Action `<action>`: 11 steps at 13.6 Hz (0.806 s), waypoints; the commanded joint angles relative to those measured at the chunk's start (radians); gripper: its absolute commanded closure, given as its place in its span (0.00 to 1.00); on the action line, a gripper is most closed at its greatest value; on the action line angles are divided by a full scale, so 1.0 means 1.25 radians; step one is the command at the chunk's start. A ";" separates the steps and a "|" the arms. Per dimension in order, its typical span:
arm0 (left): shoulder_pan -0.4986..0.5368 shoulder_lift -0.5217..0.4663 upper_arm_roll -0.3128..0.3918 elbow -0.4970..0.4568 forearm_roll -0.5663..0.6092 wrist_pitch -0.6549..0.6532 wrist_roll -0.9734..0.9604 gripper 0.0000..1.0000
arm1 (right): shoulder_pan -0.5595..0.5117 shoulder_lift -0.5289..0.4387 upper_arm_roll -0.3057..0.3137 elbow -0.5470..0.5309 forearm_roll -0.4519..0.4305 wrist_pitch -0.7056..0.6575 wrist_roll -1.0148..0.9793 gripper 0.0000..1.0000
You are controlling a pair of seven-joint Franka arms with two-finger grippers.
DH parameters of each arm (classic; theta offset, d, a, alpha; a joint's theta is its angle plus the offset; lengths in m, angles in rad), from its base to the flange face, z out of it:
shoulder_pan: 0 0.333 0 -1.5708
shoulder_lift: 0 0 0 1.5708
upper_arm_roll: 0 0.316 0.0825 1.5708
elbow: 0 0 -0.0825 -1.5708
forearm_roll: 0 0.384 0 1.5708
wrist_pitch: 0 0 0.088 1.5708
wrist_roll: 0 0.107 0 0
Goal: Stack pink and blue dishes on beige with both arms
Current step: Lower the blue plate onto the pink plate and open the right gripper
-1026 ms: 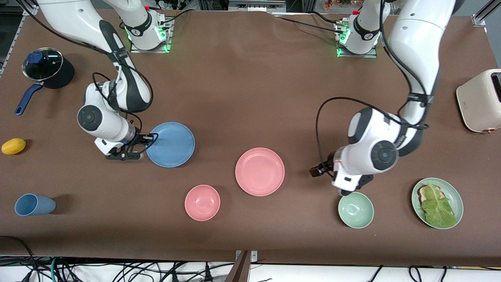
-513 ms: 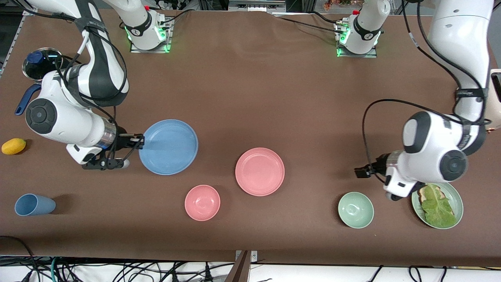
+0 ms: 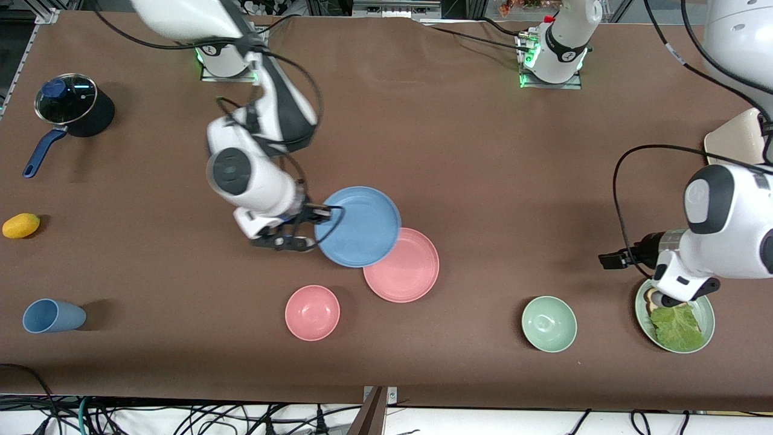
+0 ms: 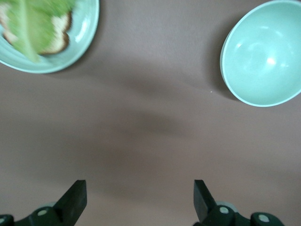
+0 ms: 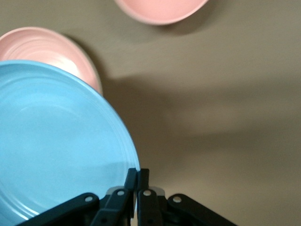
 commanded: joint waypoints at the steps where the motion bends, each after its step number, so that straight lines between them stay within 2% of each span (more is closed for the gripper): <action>1: -0.012 -0.154 0.030 -0.125 0.017 -0.010 0.098 0.00 | 0.049 0.084 -0.009 0.080 -0.033 0.062 0.124 1.00; 3: -0.009 -0.231 0.033 -0.173 0.010 -0.014 0.195 0.00 | 0.059 0.138 -0.009 0.141 -0.034 0.073 0.152 1.00; 6: -0.023 -0.306 0.037 -0.180 0.006 -0.042 0.199 0.00 | 0.059 0.199 -0.014 0.220 -0.036 0.075 0.151 1.00; 11: -0.073 -0.415 0.065 -0.205 0.012 -0.047 0.208 0.00 | 0.051 0.267 -0.027 0.263 -0.037 0.143 0.143 1.00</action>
